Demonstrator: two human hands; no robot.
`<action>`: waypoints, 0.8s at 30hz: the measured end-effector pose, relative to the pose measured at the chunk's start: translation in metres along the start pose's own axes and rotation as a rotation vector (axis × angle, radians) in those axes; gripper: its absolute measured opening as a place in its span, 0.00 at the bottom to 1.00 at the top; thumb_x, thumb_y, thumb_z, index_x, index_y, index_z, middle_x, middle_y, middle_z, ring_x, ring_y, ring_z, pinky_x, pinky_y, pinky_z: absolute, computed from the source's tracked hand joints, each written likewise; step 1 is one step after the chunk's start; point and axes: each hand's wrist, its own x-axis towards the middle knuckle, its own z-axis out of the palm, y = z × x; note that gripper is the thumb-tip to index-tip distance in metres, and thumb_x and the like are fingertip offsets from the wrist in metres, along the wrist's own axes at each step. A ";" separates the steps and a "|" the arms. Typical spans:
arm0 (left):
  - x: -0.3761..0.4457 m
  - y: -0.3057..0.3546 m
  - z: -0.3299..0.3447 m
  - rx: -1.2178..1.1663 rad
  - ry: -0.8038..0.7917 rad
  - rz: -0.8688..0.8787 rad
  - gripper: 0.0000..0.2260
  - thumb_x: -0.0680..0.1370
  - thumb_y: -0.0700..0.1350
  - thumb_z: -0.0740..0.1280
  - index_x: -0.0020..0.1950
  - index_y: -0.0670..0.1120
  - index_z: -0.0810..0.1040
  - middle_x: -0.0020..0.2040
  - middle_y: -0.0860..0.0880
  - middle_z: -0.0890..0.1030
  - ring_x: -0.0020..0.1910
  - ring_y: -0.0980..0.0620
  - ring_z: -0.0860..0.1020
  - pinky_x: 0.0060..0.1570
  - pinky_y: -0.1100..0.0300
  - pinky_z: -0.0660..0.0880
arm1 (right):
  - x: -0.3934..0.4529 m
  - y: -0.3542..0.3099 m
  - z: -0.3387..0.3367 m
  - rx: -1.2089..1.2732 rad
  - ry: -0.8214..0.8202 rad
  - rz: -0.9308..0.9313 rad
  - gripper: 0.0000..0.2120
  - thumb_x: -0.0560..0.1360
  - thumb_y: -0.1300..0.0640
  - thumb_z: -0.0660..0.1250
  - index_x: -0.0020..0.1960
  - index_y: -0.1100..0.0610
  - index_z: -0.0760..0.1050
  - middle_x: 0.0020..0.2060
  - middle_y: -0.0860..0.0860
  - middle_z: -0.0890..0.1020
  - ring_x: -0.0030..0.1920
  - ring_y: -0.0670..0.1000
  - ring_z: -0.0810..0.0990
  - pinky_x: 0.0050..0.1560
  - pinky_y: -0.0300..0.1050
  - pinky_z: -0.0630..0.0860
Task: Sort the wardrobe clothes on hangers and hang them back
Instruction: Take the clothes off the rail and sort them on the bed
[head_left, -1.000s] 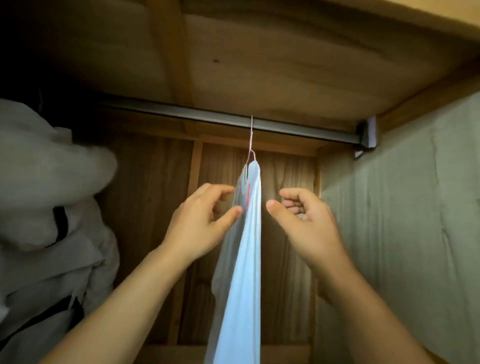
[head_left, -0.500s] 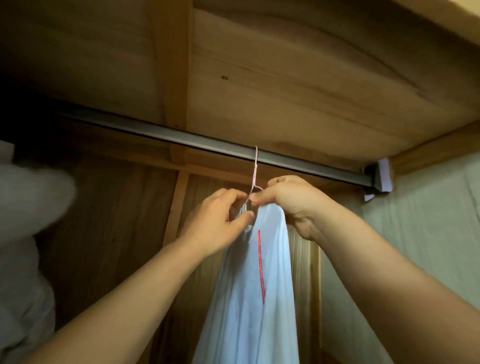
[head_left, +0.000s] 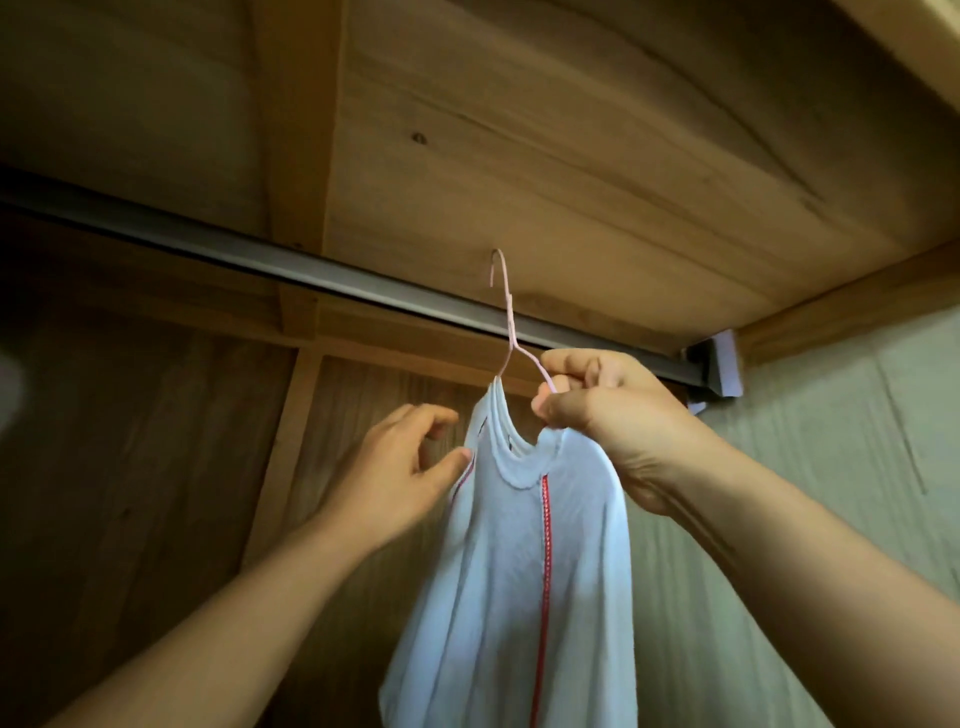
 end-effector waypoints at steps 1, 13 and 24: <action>-0.003 -0.001 0.006 -0.011 -0.005 -0.001 0.14 0.74 0.48 0.70 0.58 0.49 0.78 0.47 0.54 0.76 0.42 0.55 0.75 0.41 0.60 0.74 | -0.006 0.002 -0.005 -0.003 -0.007 0.008 0.08 0.71 0.75 0.61 0.46 0.68 0.75 0.27 0.50 0.67 0.29 0.45 0.64 0.34 0.38 0.63; -0.090 0.035 0.106 -0.179 -0.066 -0.015 0.27 0.72 0.60 0.58 0.65 0.46 0.74 0.62 0.49 0.75 0.59 0.51 0.73 0.56 0.61 0.67 | -0.151 0.050 -0.053 0.034 0.017 0.247 0.30 0.72 0.77 0.62 0.71 0.59 0.63 0.32 0.50 0.78 0.31 0.43 0.75 0.35 0.29 0.70; -0.244 0.097 0.190 -0.515 -0.556 -0.052 0.26 0.75 0.60 0.51 0.59 0.45 0.77 0.58 0.52 0.77 0.63 0.53 0.71 0.69 0.50 0.60 | -0.360 0.037 -0.083 0.080 0.092 0.506 0.31 0.68 0.69 0.66 0.69 0.58 0.65 0.38 0.52 0.77 0.40 0.46 0.75 0.46 0.32 0.71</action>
